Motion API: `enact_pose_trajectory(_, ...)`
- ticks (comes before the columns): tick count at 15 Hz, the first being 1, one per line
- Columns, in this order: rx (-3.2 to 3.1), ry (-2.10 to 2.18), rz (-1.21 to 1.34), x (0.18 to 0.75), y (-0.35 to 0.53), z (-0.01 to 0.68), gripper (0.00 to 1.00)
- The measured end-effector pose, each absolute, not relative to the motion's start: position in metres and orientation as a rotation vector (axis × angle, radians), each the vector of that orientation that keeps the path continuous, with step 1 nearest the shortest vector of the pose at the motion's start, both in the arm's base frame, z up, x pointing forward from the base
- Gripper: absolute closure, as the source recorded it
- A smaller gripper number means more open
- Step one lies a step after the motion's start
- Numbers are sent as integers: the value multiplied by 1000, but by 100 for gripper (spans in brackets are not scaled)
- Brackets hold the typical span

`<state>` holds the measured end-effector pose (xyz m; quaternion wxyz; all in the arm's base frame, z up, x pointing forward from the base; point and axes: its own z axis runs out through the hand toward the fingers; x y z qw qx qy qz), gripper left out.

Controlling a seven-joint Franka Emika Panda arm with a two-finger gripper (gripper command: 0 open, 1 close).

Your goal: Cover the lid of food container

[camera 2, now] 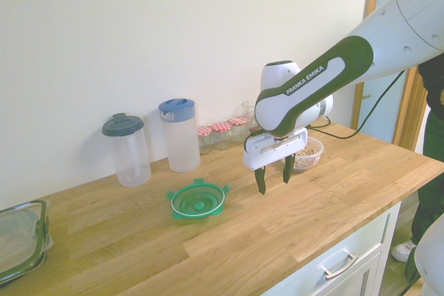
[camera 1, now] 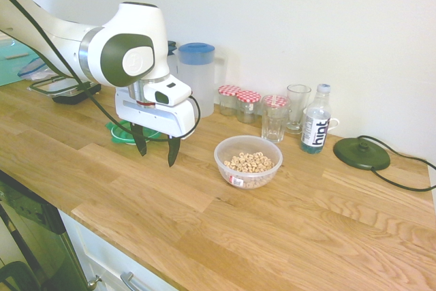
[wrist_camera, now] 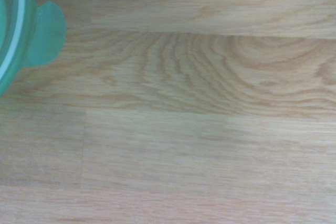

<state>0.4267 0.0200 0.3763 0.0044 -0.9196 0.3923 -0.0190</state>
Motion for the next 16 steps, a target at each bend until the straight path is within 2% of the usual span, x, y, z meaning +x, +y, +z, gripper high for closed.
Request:
enact_pose_trajectory(7, -2629, 1187, 14, 451, 36, 392, 0)
enact_pose_trajectory(16, -2329, 1004, 224, 510, 12, 340, 0)
